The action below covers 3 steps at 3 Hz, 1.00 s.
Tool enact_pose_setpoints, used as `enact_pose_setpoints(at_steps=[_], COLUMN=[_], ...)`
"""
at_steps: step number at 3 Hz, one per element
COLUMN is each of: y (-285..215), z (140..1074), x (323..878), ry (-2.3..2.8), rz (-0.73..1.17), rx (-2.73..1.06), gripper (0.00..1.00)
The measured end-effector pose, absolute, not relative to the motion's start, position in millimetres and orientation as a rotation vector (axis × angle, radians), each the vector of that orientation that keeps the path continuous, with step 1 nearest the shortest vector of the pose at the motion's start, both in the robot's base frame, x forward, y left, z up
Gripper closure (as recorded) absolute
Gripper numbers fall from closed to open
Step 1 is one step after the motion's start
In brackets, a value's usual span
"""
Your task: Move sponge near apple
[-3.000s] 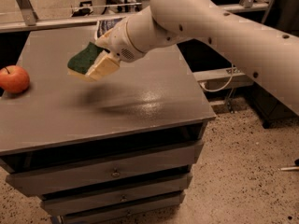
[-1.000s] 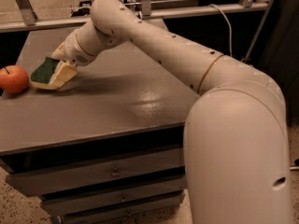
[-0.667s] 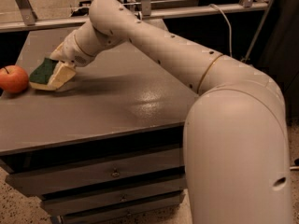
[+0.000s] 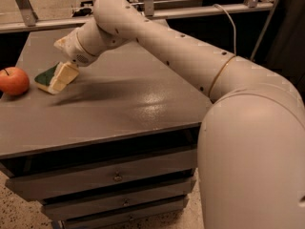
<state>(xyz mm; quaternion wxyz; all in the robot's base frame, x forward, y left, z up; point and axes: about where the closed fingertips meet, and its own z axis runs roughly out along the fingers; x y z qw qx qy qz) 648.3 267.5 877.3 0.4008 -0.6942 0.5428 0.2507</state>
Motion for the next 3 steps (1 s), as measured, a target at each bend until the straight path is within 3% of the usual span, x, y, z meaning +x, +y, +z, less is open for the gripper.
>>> enact_pose_setpoints(at_steps=[2,3], y=[238,168], z=[896,919], x=[641,636], ry=[1.378,1.384], rz=[0.638,0.603], rx=[-1.663,-1.493], gripper=[0.0,0.0])
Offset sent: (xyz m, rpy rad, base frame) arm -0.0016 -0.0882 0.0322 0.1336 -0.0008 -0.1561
